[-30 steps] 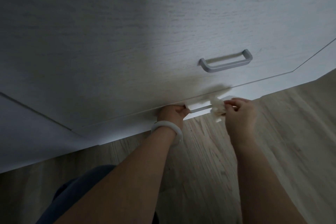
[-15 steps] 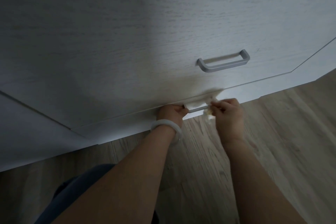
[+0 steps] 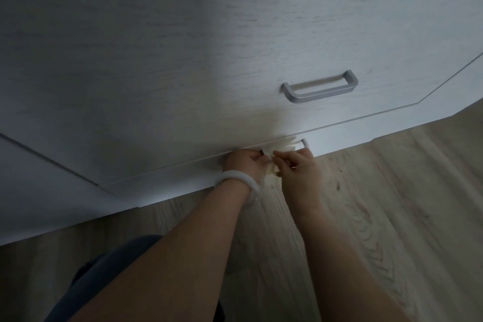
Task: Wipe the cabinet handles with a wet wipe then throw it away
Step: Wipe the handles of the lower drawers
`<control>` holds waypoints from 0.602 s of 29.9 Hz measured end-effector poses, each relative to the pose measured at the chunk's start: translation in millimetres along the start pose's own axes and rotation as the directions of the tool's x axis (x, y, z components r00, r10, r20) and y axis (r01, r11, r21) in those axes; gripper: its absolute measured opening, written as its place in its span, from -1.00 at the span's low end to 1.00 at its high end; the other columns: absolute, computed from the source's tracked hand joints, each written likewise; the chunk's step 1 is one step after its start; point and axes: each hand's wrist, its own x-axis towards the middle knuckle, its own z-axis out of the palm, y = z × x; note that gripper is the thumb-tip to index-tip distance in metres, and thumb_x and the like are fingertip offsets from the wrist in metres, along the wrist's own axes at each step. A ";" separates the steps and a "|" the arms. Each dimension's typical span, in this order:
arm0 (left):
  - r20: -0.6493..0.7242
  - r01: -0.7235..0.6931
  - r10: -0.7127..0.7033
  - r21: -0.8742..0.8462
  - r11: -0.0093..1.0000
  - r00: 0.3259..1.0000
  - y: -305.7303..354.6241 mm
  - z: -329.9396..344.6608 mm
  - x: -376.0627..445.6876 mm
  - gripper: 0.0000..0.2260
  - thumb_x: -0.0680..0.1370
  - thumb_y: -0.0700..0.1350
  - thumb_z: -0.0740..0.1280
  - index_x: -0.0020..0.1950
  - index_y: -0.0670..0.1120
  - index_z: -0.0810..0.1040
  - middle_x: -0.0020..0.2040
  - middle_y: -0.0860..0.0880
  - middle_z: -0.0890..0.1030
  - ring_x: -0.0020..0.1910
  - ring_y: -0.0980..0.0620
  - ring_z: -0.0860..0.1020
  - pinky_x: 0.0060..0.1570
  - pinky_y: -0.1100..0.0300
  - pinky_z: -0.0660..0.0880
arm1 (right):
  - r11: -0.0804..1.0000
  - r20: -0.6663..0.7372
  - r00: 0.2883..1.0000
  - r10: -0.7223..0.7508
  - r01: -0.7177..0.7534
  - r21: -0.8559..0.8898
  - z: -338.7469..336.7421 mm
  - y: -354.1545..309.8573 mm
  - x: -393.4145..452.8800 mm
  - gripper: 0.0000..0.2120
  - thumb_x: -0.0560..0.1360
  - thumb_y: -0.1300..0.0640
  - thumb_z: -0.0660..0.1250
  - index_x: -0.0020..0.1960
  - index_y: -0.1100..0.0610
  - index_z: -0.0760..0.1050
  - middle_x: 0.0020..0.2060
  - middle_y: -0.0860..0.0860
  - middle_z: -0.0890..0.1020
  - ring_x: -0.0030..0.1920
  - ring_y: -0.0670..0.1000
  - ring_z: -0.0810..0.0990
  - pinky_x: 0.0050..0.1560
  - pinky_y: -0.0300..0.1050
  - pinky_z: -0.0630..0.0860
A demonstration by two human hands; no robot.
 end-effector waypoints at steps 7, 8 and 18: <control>-0.012 -0.026 0.027 0.017 1.000 1.000 -3.6 -0.9 -1.9 -0.75 0.58 -0.05 0.29 0.18 -0.11 0.62 0.19 -0.06 0.63 0.19 -0.01 0.55 0.05 0.29 0.36 | 0.907 -0.253 0.911 0.325 -0.225 0.356 -37.4 11.0 34.9 -0.89 0.47 0.25 0.42 -0.03 0.10 0.64 -0.16 0.14 0.68 -0.33 -0.07 0.65 -0.18 -0.15 0.62; -0.013 -0.025 0.025 0.028 0.999 1.000 -3.2 -1.5 -1.6 -0.74 0.58 -0.04 0.29 0.19 -0.11 0.62 0.18 -0.06 0.63 0.18 -0.01 0.55 0.05 0.28 0.37 | 0.901 -0.219 0.916 0.336 -0.244 0.359 -36.9 10.7 37.9 -0.88 0.48 0.23 0.42 0.01 0.12 0.63 -0.17 0.12 0.67 -0.32 -0.05 0.66 -0.17 -0.15 0.62; -0.019 -0.018 0.019 0.052 0.998 1.000 -2.4 -1.1 -0.7 -0.73 0.56 -0.03 0.32 0.17 -0.13 0.63 0.17 -0.08 0.64 0.18 -0.04 0.56 0.15 0.19 0.43 | 0.875 -0.154 0.875 0.460 -0.416 0.248 -22.0 7.8 36.4 -0.61 0.52 0.03 0.33 -0.25 0.37 0.50 -0.42 0.13 0.50 -0.43 0.01 0.46 -0.36 -0.09 0.47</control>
